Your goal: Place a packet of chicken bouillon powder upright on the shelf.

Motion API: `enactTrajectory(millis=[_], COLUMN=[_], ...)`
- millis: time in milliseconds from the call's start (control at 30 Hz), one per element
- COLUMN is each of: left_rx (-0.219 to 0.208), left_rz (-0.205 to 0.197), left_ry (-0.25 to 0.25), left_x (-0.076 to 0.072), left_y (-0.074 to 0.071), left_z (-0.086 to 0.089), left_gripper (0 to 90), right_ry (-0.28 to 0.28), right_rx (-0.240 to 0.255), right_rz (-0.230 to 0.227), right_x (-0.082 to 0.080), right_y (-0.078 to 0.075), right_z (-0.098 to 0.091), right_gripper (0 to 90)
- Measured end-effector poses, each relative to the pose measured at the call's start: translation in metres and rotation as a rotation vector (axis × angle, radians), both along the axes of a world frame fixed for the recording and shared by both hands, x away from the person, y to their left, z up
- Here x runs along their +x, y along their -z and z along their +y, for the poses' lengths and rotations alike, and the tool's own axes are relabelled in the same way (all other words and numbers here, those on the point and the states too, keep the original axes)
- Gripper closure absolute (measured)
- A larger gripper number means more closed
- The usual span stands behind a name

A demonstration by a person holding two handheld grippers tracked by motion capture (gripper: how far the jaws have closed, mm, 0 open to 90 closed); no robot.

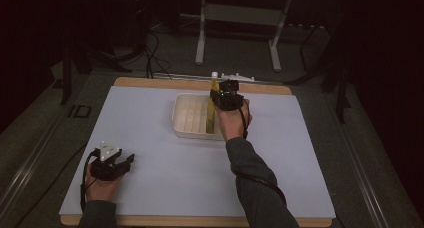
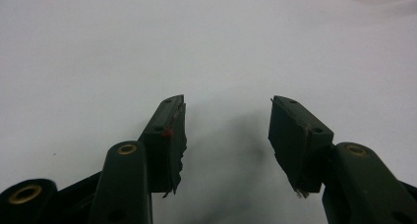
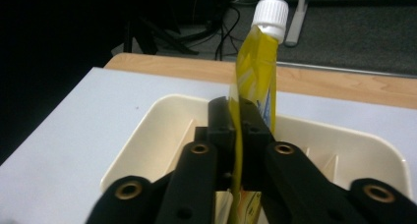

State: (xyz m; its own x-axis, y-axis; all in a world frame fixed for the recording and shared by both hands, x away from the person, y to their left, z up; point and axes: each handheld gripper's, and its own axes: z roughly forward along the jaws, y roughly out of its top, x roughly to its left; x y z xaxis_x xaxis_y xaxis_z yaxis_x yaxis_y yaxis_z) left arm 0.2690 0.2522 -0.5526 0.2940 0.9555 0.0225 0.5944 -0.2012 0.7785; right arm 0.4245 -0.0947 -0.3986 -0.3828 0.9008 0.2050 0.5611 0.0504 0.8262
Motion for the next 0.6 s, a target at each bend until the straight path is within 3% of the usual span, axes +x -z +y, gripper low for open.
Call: enactTrajectory(millis=[133, 233, 400, 600], left_rx=[0.001, 0.001, 0.001, -0.001], left_rz=[-0.001, -0.001, -0.003, -0.003], left_ry=[0.0, 0.001, 0.001, 0.0], left_x=[-0.0001, -0.0001, -0.0002, -0.0003], left_y=[-0.0001, -0.0001, -0.0002, -0.0001], left_z=[0.0003, 0.0002, 0.0002, 0.0002], left_gripper=[48.5, 48.4, 48.4, 48.4], right_ry=[-0.011, -0.028, -0.063, -0.102], right_rx=[0.001, 0.006, -0.027, -0.067], right_rz=[0.009, 0.009, -0.008, -0.035], right_x=[-0.0009, -0.0014, -0.0042, -0.0078], right_y=[0.0048, 0.0066, 0.0047, -0.0003], right_z=[0.0003, 0.0006, 0.0037, 0.0049], right_gripper=[77.5, 66.0, 52.8, 44.5])
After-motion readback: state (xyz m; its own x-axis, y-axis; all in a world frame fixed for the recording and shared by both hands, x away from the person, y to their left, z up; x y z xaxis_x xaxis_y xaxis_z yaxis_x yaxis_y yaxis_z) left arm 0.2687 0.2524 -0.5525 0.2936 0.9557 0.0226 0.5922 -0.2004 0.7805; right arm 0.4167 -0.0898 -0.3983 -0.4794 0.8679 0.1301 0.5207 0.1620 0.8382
